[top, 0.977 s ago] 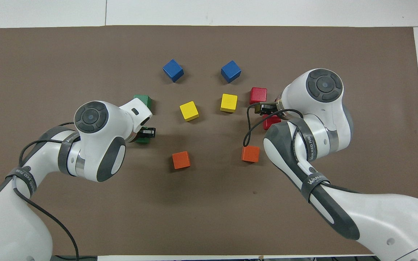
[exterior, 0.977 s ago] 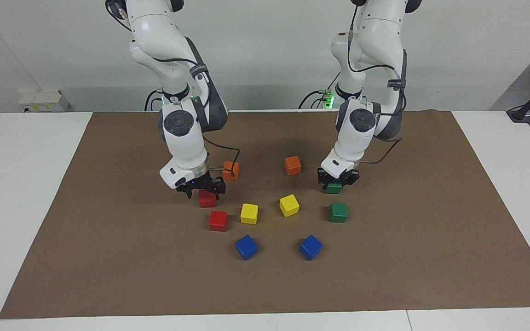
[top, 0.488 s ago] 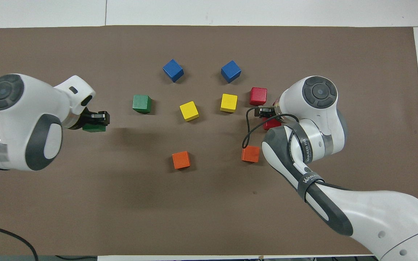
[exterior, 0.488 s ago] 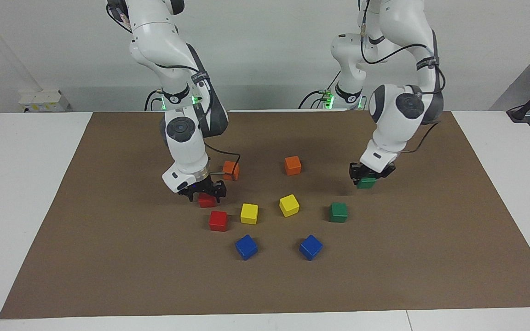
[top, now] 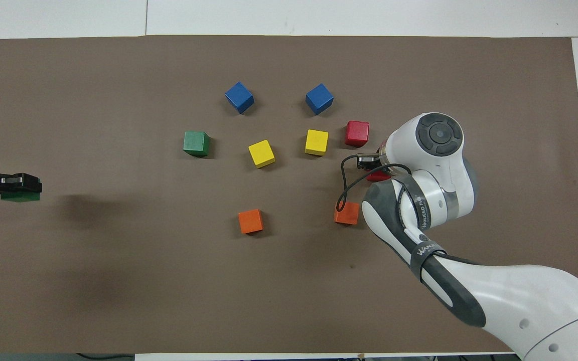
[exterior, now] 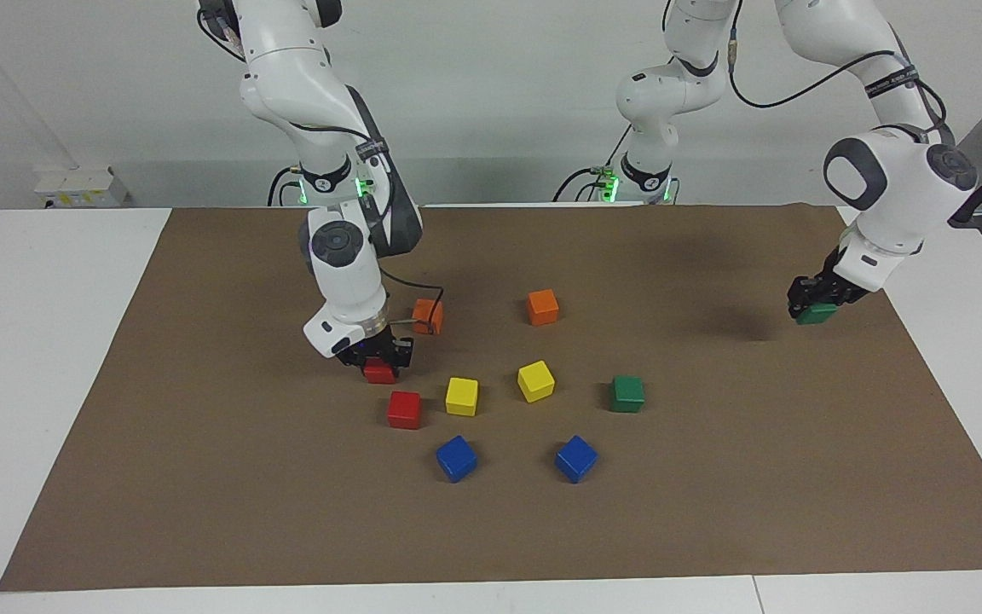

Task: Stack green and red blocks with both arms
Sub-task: 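Carry green block outward with the left gripper while the right gripper carries red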

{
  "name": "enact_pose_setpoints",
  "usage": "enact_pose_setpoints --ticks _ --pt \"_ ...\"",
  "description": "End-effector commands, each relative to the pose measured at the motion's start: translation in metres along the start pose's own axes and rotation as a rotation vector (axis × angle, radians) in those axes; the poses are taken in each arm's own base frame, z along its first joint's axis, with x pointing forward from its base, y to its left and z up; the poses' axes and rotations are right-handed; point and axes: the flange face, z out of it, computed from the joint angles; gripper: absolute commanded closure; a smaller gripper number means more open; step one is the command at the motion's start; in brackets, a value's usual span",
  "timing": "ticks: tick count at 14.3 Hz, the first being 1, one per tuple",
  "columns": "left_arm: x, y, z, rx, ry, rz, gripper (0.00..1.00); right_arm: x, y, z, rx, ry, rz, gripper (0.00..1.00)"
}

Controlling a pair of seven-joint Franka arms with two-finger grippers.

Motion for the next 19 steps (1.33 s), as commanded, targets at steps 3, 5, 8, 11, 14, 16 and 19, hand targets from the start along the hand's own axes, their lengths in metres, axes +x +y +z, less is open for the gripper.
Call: enact_pose_setpoints --ticks 3,5,8,11,14,16,19 --pt "-0.011 -0.001 0.046 0.004 0.043 -0.004 1.0 0.03 0.098 -0.086 -0.01 -0.007 -0.131 1.0" --pt "-0.005 0.004 0.06 0.007 0.034 0.052 1.0 0.035 0.159 -0.093 -0.01 -0.012 -0.161 1.0" --pt "-0.003 0.004 0.072 0.009 0.036 0.057 1.0 0.032 0.217 -0.09 -0.011 -0.017 -0.097 1.0" --pt "0.001 0.002 0.094 0.01 0.043 0.062 1.0 0.024 0.227 -0.074 -0.013 0.015 -0.128 1.0" --pt "0.002 0.001 0.095 0.011 0.042 0.074 1.0 0.018 0.224 -0.061 -0.013 0.02 -0.174 1.0" --pt "0.002 0.001 0.095 0.013 0.045 0.107 1.0 0.013 0.218 -0.052 -0.013 0.024 -0.176 1.0" --pt "0.002 -0.007 0.092 0.013 0.039 0.171 0.0 0.007 0.22 -0.039 -0.013 0.023 -0.176 1.0"
